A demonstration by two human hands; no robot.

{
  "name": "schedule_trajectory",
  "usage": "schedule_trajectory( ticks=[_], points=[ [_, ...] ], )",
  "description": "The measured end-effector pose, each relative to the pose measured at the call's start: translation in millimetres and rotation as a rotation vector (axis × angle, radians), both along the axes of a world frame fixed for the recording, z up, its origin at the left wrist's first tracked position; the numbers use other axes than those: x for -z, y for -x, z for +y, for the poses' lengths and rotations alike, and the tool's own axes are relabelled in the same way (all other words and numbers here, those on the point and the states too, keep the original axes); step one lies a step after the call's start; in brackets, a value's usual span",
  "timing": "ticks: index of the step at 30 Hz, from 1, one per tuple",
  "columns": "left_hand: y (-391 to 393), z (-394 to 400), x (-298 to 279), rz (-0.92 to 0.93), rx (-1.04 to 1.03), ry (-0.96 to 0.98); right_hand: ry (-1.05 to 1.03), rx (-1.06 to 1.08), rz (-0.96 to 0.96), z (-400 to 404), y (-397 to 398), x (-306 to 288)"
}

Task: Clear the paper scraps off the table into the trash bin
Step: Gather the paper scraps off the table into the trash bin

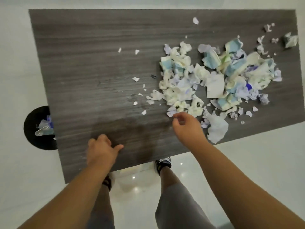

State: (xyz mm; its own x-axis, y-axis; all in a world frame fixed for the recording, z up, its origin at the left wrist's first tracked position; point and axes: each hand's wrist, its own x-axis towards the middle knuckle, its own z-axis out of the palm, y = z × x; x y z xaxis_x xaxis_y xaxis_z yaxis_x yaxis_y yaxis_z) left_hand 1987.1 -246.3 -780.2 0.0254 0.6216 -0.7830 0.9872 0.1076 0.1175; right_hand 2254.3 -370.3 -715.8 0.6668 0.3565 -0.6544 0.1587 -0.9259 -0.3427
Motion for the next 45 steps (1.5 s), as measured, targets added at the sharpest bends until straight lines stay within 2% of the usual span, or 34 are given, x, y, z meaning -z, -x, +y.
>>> schedule_trajectory(
  ticks=[2,4,5,7,8,10,14,18,23,27,33,36,45],
  points=[
    [-2,-1,2,0.010,0.023,-0.002,-0.115,0.093,-0.242,-35,-24,-14],
    [-4,-3,1,0.024,0.017,-0.003,-0.062,0.202,-0.506,-73,-45,-21],
    [-3,-3,0,0.031,0.002,0.001,0.031,0.300,-0.507,-87,-54,-20],
    [-3,-5,0,0.046,-0.001,-0.004,0.169,0.483,-0.291,-104,-72,-11],
    [-4,-6,0,0.053,0.008,-0.015,0.168,0.534,-0.192,-107,-77,-4],
    [-5,-6,-2,0.052,0.027,-0.038,0.086,0.550,-0.132,-104,-79,14],
    [-7,-7,-4,0.078,0.046,-0.033,0.030,0.489,-0.109,-96,-75,39],
    [-6,-7,-2,0.076,0.060,-0.040,-0.105,0.358,-0.067,-94,-78,35],
    [-3,-7,3,0.068,0.049,-0.042,-0.288,0.363,-0.285,-92,-122,9],
    [-2,-7,6,0.073,0.048,-0.043,-0.194,0.244,-0.373,-88,-168,3],
    [-2,-7,8,0.094,0.024,-0.036,0.089,0.039,-0.087,-64,-175,26],
    [-1,-9,8,0.069,0.018,-0.039,0.166,0.001,-0.098,-57,-161,42],
    [-2,-9,5,0.040,-0.004,-0.030,0.060,-0.010,-0.261,-42,-122,47]
  ],
)
